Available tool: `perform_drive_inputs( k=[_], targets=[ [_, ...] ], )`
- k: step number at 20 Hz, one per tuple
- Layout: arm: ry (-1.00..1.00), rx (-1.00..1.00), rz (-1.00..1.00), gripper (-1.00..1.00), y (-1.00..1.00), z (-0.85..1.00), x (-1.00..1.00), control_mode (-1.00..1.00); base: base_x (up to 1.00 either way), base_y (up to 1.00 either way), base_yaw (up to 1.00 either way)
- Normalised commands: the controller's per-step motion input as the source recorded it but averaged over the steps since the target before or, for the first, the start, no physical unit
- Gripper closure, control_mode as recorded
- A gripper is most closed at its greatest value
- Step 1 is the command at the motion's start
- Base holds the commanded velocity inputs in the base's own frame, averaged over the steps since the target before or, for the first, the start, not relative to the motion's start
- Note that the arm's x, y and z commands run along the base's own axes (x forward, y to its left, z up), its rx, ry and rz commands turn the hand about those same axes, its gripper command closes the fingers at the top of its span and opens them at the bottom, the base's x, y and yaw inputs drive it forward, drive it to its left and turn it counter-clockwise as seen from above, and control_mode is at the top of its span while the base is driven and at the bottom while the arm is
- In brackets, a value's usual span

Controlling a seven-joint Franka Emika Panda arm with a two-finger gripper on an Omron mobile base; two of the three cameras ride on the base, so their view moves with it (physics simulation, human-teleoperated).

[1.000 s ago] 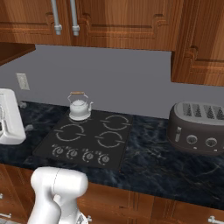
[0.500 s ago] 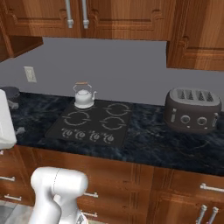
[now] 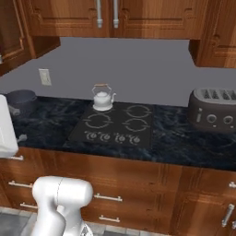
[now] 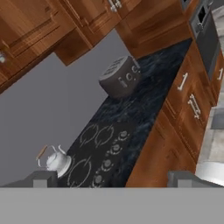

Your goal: Pick the kettle from the cabinet and place it on a stove burner. Then pick the pot from the counter and place it on another stove burner. Finally, turn both burners on.

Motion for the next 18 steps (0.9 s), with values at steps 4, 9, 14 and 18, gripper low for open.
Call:
perform_drive_inputs(
  k=[4,9,14,18],
  targets=[
    [0.0,0.0,0.0,-1.0,0.0,0.0,0.0,1.0,-0.18,0.86,-0.07],
    [0.0,0.0,0.0,-1.0,0.0,0.0,0.0,1.0,-0.25,0.81,-0.06],
    [0.0,0.0,0.0,-1.0,0.0,0.0,0.0,1.0,-0.15,0.83,-0.07],
    [0.0,0.0,0.0,-1.0,0.0,0.0,0.0,1.0,0.14,0.93,-0.14]
  ],
)
